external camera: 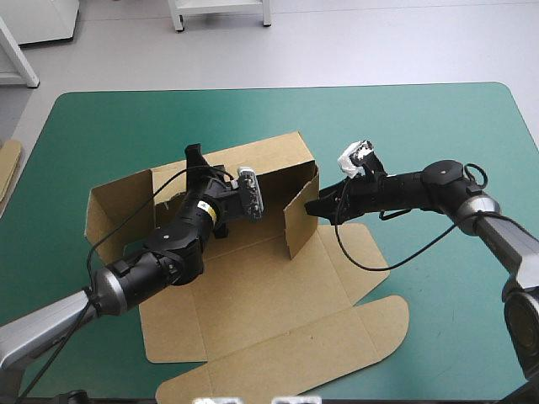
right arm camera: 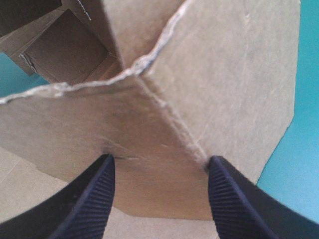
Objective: Fold the box
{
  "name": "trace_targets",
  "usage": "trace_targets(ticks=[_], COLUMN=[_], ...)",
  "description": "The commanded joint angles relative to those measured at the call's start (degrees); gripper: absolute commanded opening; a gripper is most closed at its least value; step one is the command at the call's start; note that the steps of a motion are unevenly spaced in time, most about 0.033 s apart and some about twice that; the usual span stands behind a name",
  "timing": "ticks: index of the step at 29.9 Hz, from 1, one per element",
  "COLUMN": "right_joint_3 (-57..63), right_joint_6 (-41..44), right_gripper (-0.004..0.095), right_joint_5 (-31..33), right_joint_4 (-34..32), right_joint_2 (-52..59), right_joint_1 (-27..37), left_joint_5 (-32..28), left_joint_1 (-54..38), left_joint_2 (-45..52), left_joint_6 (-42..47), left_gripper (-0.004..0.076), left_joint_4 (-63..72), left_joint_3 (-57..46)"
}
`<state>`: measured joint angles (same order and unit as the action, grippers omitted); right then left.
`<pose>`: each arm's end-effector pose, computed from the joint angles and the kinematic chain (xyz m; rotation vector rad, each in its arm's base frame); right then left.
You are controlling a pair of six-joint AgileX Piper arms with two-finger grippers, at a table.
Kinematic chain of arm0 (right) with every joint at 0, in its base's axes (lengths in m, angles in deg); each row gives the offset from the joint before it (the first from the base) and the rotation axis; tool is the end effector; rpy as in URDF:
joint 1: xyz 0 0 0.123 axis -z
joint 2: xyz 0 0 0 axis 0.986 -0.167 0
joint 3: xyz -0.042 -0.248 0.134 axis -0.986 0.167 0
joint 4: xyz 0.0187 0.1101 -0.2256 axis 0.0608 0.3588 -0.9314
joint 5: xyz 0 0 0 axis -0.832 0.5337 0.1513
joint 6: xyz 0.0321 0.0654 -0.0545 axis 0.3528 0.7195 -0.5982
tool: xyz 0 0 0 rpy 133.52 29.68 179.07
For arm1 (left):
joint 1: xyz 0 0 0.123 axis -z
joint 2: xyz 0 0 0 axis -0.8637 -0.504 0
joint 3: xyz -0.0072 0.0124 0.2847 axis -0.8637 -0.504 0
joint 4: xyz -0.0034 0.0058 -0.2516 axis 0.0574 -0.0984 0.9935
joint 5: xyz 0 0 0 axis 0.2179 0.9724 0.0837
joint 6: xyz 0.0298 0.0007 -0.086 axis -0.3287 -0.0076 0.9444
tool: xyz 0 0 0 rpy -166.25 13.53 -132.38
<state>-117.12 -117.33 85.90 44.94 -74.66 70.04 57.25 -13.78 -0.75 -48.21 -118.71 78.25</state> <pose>0.3179 0.1269 0.2629 -0.8980 2.0930 0.9495 0.2430 -0.1814 0.3068 1.4084 1.5586 0.7048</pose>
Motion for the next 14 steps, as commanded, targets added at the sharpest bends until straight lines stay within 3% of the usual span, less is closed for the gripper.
trace_targets(ticks=[1, 7, 14], right_joint_3=[-1.5, -1.5, -1.5], right_joint_6=[0.9, 3.9, 6.6], right_gripper=[0.0527, 0.0527, 0.0526], right_joint_5=[1.1, -0.8, -11.9], right_joint_4=[2.5, 2.6, -3.3], right_joint_2=[2.8, 4.2, 7.2], right_joint_1=[0.0, -1.3, -7.4], left_joint_5=[0.6, 0.6, 0.7], left_joint_1=[0.0, 0.0, 0.0], left_joint_2=[1.3, 1.3, 1.3], left_joint_6=[2.0, 2.6, 2.6], left_gripper=[-0.0009, -0.0009, -0.0009], left_joint_4=[3.4, 3.4, 3.4], left_joint_3=[0.2, 0.2, 0.2])
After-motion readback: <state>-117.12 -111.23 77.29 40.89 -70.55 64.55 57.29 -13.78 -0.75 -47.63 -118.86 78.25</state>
